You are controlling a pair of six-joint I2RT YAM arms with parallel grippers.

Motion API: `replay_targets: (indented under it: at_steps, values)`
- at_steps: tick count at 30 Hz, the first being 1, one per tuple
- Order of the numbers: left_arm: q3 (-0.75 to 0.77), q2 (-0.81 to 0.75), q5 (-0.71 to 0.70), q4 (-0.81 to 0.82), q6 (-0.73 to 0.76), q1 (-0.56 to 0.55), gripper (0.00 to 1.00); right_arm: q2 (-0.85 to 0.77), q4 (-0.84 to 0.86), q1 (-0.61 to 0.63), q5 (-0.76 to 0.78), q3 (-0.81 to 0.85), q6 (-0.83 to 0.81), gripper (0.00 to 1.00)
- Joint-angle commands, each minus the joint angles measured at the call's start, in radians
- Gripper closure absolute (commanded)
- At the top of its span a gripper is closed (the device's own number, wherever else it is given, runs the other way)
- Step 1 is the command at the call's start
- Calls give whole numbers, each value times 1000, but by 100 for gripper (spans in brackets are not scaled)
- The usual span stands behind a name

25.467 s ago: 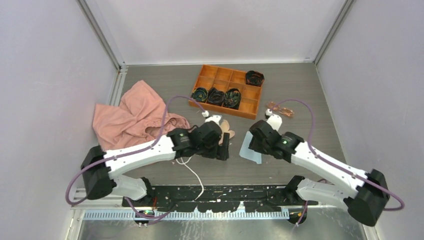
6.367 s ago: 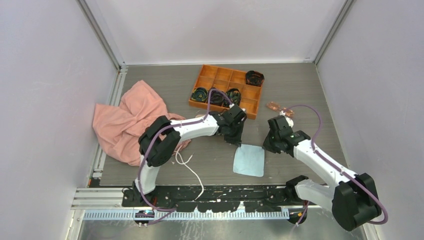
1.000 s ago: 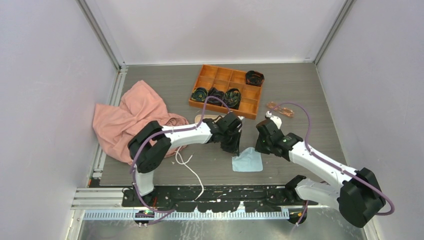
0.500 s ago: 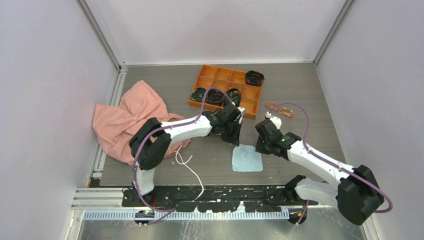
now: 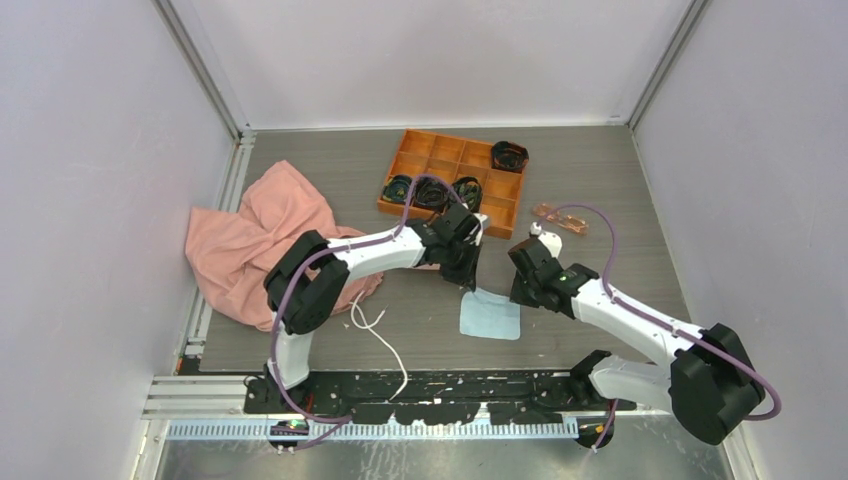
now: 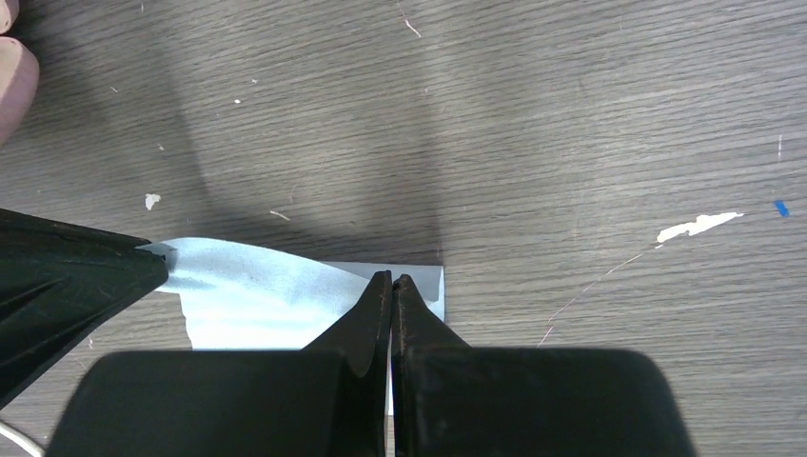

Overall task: Organize the sunglasses
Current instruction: Fold the glasses cleaning cloth at the center of the board.

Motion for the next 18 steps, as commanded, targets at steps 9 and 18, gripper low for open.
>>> replay_targets:
  at_steps: [9,18]
  values:
    - [-115,-86,67,44,-21,-1,99,-112,-67,7,-32,-10,27,99]
    - [-188,-106,95,87,-60,-26,99,-167,-85,53,-41,-66,96,99]
